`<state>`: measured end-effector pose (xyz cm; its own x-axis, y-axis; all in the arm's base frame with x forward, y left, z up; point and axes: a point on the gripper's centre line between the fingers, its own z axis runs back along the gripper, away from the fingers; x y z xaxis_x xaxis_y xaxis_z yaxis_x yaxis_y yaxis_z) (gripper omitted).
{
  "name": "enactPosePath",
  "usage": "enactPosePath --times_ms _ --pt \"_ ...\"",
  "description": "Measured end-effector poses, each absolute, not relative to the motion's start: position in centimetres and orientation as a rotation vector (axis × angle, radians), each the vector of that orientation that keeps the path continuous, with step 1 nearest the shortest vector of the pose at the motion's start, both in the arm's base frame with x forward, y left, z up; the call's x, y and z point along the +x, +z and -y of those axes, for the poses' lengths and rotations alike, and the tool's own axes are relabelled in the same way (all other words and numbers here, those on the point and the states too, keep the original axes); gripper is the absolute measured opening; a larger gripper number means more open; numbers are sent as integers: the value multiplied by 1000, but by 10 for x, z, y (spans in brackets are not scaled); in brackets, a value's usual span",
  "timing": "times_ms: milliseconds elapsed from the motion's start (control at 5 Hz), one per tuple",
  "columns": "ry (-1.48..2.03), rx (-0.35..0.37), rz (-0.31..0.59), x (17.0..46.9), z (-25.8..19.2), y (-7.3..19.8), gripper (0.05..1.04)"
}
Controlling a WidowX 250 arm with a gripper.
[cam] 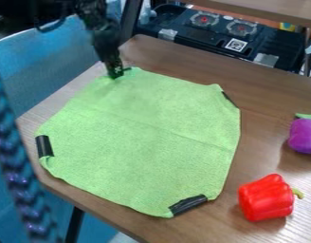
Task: Fold a cloth from top to bottom
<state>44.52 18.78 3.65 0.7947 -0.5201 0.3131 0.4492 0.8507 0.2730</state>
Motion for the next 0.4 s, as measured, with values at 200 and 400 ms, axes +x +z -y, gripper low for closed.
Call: enactPosePath --times_ms 200,400 --pt "-505 210 375 447 -193 29 849" --pt "-491 234 370 450 -196 26 554"
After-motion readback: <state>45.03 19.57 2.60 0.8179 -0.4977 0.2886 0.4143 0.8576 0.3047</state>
